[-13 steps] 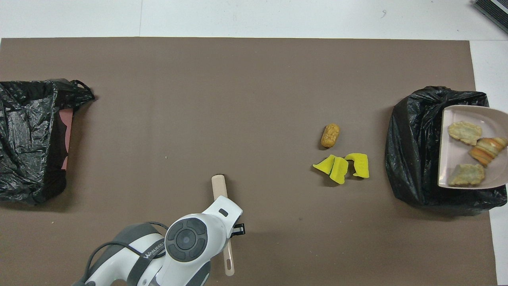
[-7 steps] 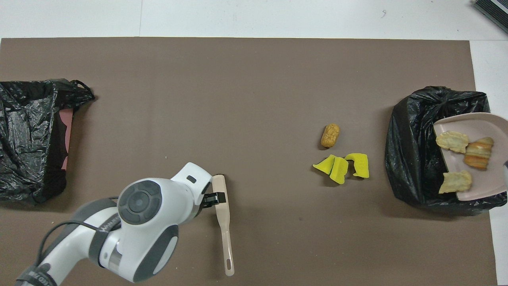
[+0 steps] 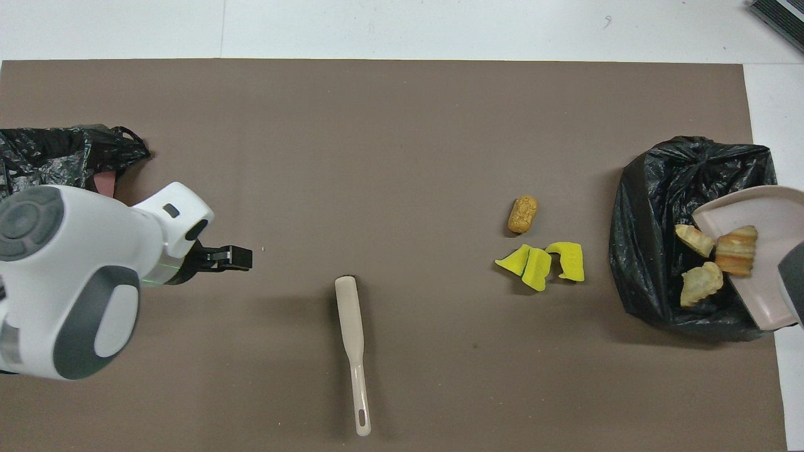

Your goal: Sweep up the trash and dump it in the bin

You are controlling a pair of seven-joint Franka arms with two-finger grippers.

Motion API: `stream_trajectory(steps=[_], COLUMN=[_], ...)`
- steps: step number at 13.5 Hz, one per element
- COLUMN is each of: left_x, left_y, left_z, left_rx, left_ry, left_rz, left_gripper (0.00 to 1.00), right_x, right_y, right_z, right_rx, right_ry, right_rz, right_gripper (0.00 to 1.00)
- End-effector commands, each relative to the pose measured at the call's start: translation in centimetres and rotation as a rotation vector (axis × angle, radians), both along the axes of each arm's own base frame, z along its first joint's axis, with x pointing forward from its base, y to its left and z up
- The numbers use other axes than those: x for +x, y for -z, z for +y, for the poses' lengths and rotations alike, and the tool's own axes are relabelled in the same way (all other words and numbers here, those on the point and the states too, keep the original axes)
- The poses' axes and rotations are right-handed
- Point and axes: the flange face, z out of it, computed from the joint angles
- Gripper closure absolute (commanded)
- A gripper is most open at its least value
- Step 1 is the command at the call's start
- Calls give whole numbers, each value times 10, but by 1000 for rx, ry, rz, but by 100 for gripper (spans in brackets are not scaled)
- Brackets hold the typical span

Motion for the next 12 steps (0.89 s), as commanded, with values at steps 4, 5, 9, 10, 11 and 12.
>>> stream_trajectory(steps=[4, 5, 9, 10, 11, 12], left_x=[42, 45, 65, 71, 76, 78], left_y=[-16, -18, -48, -57, -70, -80], left_z=[89, 105, 129, 122, 119, 114], left_rx=[6, 5, 4, 7, 13, 36], left_ry=[74, 87, 33, 10, -7, 10], left_rz=[-18, -25, -46, -47, -52, -52], left_gripper=[0, 0, 0, 0, 0, 0], right_x=[-40, -39, -40, -43, -44, -45], right_y=[-55, -51, -52, -51, -50, -45], right_z=[25, 29, 14, 3, -5, -8], right_rx=[-60, -59, -47, -41, -28, -24], right_ry=[44, 25, 8, 27, 28, 20], right_rz=[40, 38, -6, -9, -17, -19], right_gripper=[100, 100, 100, 100, 100, 100])
